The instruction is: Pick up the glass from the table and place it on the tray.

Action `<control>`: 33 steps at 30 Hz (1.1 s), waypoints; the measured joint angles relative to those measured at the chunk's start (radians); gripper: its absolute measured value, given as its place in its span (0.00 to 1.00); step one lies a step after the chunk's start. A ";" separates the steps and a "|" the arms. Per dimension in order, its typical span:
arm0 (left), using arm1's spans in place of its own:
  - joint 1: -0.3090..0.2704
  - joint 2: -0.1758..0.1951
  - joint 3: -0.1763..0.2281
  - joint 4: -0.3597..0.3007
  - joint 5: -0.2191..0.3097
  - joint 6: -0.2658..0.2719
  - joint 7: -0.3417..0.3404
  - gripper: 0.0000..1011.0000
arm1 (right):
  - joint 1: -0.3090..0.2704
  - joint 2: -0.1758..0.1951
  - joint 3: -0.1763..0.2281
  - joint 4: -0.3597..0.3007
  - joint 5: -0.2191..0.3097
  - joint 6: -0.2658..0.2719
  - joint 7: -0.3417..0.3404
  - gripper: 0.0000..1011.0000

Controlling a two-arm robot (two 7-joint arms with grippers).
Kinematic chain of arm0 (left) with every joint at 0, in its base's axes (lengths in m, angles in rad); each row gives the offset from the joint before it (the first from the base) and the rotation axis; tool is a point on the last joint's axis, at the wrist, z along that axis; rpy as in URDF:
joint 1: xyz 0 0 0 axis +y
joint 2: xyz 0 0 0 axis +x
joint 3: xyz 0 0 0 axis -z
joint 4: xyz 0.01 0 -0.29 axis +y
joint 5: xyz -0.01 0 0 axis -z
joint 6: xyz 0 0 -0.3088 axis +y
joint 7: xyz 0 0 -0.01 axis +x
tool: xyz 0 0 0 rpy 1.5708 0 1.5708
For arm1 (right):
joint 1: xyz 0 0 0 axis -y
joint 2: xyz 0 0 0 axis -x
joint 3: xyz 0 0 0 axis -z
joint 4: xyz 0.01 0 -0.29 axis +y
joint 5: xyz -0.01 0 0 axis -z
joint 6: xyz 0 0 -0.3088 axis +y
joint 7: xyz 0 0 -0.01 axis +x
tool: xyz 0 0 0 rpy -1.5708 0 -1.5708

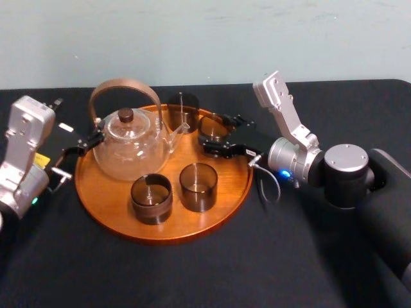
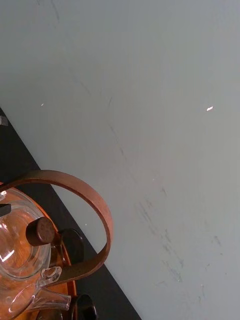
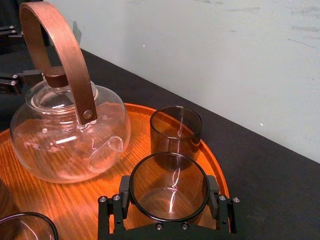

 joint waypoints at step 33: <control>0.000 0.000 0.000 0.000 0.000 0.000 0.000 1.00 | -0.027 0.026 0.013 -0.048 0.025 0.035 0.010 0.99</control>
